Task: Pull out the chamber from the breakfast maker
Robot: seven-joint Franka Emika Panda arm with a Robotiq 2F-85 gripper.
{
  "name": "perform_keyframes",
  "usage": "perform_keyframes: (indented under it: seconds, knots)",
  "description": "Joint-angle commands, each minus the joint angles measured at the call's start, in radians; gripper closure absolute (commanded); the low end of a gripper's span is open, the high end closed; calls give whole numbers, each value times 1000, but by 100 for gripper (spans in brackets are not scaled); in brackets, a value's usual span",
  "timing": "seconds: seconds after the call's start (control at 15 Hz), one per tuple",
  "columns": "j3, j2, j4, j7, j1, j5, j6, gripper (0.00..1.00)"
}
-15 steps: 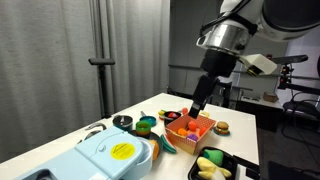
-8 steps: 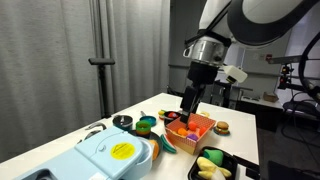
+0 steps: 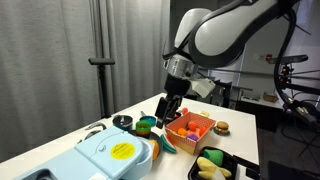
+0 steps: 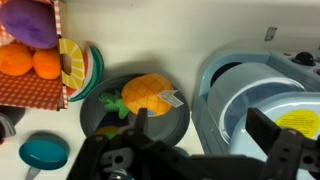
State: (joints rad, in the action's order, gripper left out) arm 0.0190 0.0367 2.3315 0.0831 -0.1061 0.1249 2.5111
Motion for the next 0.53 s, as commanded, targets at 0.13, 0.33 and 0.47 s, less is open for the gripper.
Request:
perform_keyframes:
  seconds: [0.13,0.33,0.47]
  knots:
    - [41,-138,-115,75,9,110,33,0]
    - [60,-183,-139,73,13,109,35,0]
    - [69,-208,-152,64,15,99,29,0]
